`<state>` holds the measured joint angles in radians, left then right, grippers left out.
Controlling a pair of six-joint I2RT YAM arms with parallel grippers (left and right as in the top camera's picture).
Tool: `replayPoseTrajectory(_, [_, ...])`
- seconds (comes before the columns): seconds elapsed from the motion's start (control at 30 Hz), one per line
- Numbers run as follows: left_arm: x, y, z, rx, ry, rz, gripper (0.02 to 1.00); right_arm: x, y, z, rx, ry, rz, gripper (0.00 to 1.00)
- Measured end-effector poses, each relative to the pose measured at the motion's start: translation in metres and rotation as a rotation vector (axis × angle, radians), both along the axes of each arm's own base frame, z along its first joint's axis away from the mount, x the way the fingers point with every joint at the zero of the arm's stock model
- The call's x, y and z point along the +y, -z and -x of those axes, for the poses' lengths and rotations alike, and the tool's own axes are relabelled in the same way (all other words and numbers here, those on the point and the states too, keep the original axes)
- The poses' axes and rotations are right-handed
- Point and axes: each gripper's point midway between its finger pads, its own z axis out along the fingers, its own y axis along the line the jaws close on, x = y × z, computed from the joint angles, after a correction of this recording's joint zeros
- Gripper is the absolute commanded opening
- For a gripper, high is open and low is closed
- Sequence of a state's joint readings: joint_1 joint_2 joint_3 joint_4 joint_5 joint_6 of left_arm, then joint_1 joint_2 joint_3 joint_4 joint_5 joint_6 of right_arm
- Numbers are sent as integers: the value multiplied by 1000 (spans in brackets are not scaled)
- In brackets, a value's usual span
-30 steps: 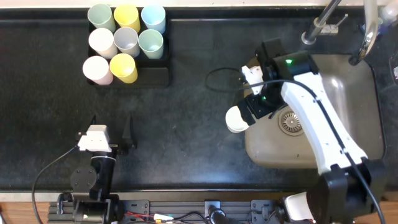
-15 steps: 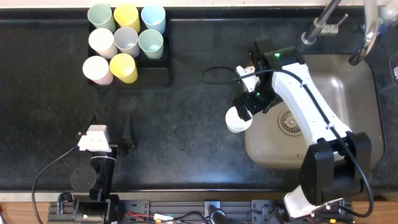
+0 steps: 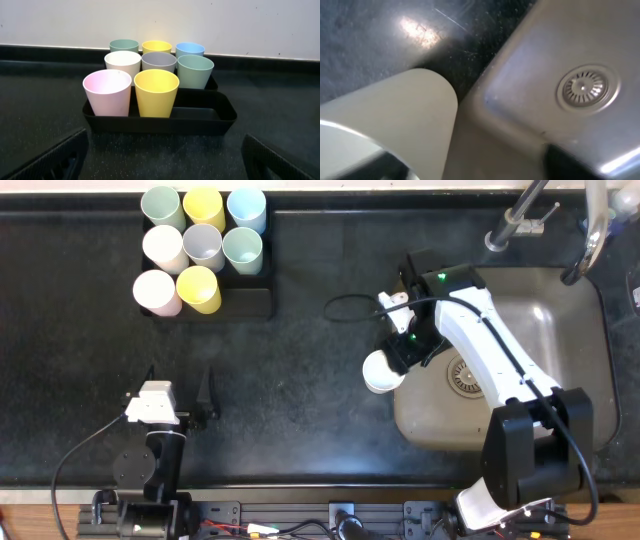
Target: Store Cups
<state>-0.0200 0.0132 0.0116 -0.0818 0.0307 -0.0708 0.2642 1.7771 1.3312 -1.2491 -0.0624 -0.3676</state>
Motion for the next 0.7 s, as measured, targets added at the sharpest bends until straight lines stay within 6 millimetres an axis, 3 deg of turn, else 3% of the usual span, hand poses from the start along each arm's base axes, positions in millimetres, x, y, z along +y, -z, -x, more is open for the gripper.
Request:
replayPoseTrajectory(0.3, [0,0,0,0,0,0,998,5,-5,5,10,12,-12,42])
replayPoseTrajectory(0.43, [0,0,0,0,0,0,998,11,-25,3,-3,49,-23,45])
replayPoseTrajectory(0.53, [0,0,0,0,0,0,998,29,-74,-25,-142,87,-77,42])
replayPoseTrajectory(0.63, [0,0,0,0,0,0,998,59,-150,-59,-368,83,-180,45])
replayPoseTrajectory(0.7, [0,0,0,0,0,0,998,87,-204,-70,-511,53,-265,42])
